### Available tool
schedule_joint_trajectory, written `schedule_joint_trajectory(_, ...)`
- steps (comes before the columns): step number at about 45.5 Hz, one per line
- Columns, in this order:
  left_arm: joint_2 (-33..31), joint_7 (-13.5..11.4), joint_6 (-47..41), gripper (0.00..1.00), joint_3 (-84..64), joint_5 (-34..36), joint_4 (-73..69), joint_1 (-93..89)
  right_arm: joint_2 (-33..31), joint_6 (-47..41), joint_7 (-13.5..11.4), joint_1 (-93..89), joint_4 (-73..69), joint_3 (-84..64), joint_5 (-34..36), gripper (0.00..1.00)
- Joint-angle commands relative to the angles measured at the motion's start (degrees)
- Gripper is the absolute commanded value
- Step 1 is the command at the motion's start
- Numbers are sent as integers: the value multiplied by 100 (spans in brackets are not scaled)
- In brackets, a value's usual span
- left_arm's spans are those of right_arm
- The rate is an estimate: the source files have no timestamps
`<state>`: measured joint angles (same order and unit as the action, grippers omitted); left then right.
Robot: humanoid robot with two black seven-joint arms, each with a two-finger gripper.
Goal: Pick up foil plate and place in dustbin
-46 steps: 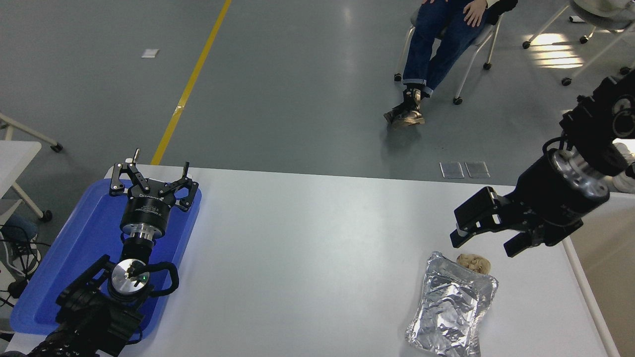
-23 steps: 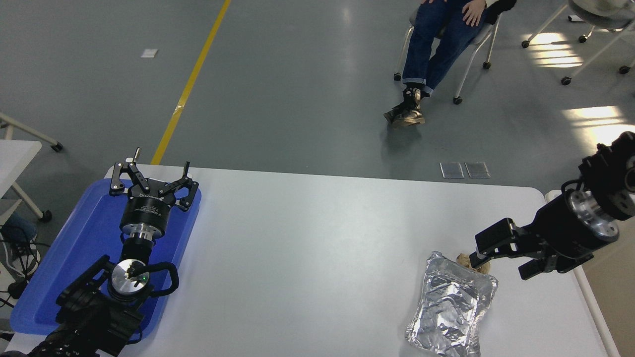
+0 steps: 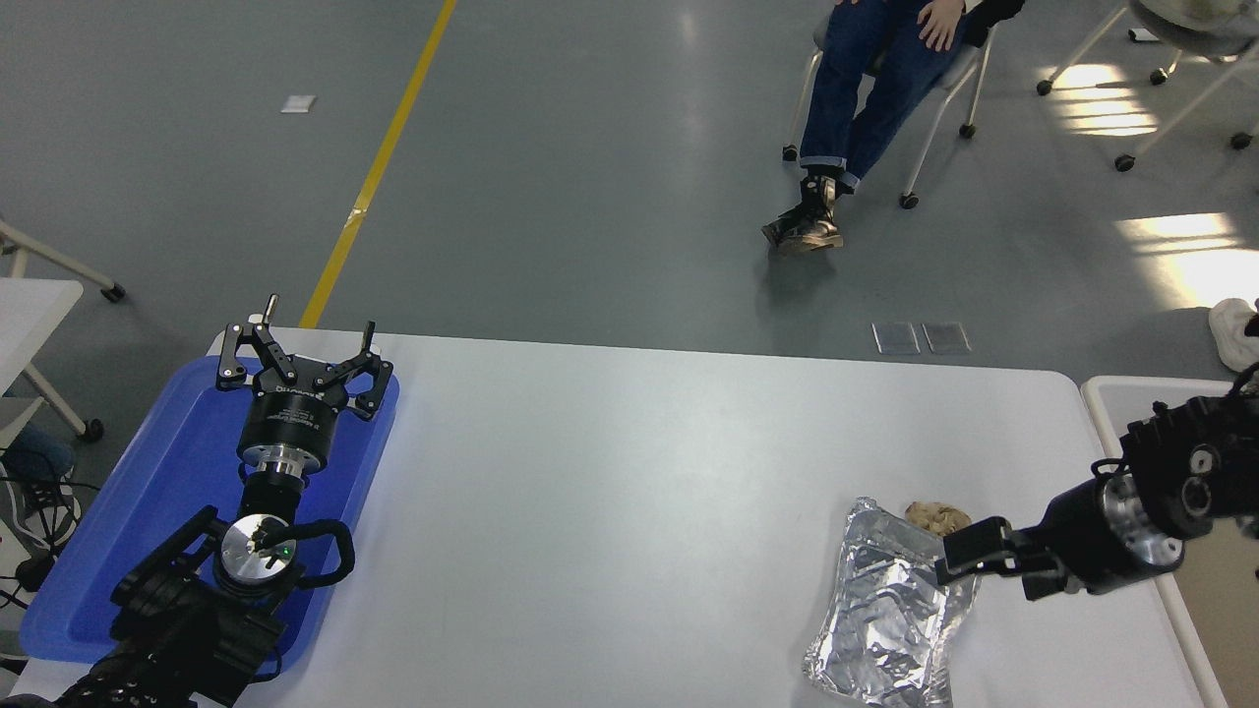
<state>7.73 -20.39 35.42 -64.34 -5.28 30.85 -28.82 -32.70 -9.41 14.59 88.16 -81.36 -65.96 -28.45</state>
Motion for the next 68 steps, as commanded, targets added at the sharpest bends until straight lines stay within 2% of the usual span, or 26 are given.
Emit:
schedule_joint_trajectory(1,0,0,0,100,0,0,0,0,308,633,-27,-862,472,127,-55,100)
schedule_joint_trajectory(31,0,0,0,100,0,0,0,0,634,993,-132,-1671,1052,338,24,100)
schedule_joint_trajectory(34,0,0,0,100,0,0,0,0,634,1002,-132,-1680,1052,338,24,93)
schedule_joint_trajectory(46,0,0,0,100,0,0,0,-9,660,1152,-123,-1741,1052,329,7,32)
schedule_joint_trajectory(49,0,0,0,100,0,0,0,0,669,1152,-106,-1741,1044,329,-37,26)
schedule_joint_trajectory(50,0,0,0,100,0,0,0,0,669,1152,-106,-1741,1044,338,-46,21)
schedule_joint_trajectory(52,0,0,0,100,0,0,0,-9,677,1160,-106,-1741,1044,338,-55,3)
schedule_joint_trajectory(53,0,0,0,100,0,0,0,0,678,1169,-97,-1741,1044,338,-64,0)
schedule_joint_trajectory(68,0,0,0,100,0,0,0,-9,634,1231,-62,-1767,1009,329,-64,0)
